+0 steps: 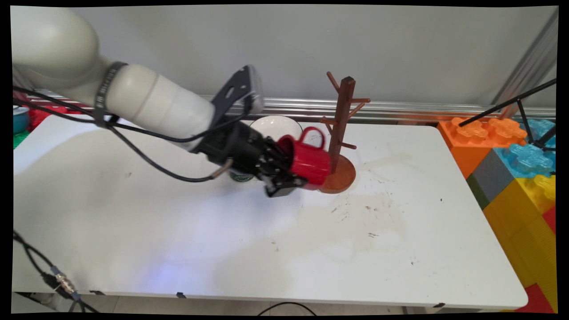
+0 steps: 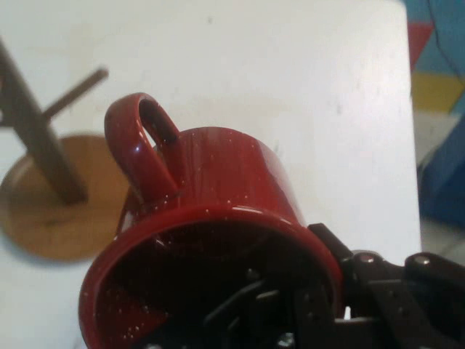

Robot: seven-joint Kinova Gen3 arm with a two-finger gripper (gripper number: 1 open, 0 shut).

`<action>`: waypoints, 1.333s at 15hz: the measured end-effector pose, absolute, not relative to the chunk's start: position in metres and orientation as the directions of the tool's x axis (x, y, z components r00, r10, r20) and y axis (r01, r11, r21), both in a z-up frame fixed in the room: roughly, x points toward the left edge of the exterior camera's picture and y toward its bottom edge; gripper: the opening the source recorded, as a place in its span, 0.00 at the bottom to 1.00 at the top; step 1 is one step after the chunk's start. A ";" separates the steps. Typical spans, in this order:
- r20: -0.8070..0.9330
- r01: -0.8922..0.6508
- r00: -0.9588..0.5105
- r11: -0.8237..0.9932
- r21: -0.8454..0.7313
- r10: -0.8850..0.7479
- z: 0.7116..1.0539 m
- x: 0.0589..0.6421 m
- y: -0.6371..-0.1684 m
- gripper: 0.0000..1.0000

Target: Place the picked object on the table

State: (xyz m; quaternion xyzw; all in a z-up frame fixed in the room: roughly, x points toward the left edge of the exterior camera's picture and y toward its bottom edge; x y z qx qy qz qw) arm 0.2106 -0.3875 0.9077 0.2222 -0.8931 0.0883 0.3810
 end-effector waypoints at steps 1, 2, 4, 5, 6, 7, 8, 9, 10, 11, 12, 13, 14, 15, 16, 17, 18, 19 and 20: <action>0.693 -0.451 -0.645 0.893 -0.004 -0.322 0.909 0.220 -0.386 0.00; 0.656 -0.431 -0.688 0.902 -0.027 -0.310 0.910 0.231 -0.385 0.00; 0.600 -0.397 -0.748 0.916 -0.059 -0.286 0.910 0.244 -0.385 0.00; 0.567 -0.378 -0.777 0.923 -0.076 -0.272 0.910 0.250 -0.385 0.00; 0.535 -0.359 -0.804 0.929 -0.090 -0.259 0.909 0.255 -0.385 0.00; 0.502 -0.340 -0.829 0.935 -0.103 -0.246 0.908 0.259 -0.386 0.00; 0.474 -0.328 -0.847 0.938 -0.111 -0.240 0.907 0.261 -0.387 0.00; 0.440 -0.315 -0.867 0.942 -0.118 -0.235 0.906 0.264 -0.389 0.00; 0.408 -0.304 -0.883 0.945 -0.123 -0.231 0.904 0.265 -0.390 0.00; 0.381 -0.297 -0.895 0.947 -0.123 -0.232 0.901 0.265 -0.391 0.00; 0.353 -0.292 -0.906 0.949 -0.119 -0.235 0.899 0.264 -0.392 0.00; 0.330 -0.290 -0.913 0.950 -0.114 -0.239 0.895 0.262 -0.392 0.00; 0.306 -0.288 -0.920 0.951 -0.109 -0.243 0.892 0.259 -0.394 0.00; 0.285 -0.285 -0.926 0.953 -0.105 -0.246 0.887 0.255 -0.395 0.00; 0.268 -0.283 -0.931 0.954 -0.101 -0.248 0.883 0.251 -0.397 0.00; 0.251 -0.282 -0.935 0.954 -0.098 -0.251 0.877 0.246 -0.400 0.00; 0.236 -0.281 -0.938 0.955 -0.095 -0.252 0.872 0.241 -0.403 0.00; 0.223 -0.279 -0.941 0.956 -0.093 -0.253 0.866 0.235 -0.406 0.00; 0.213 -0.280 -0.943 0.956 -0.092 -0.256 0.861 0.229 -0.410 0.00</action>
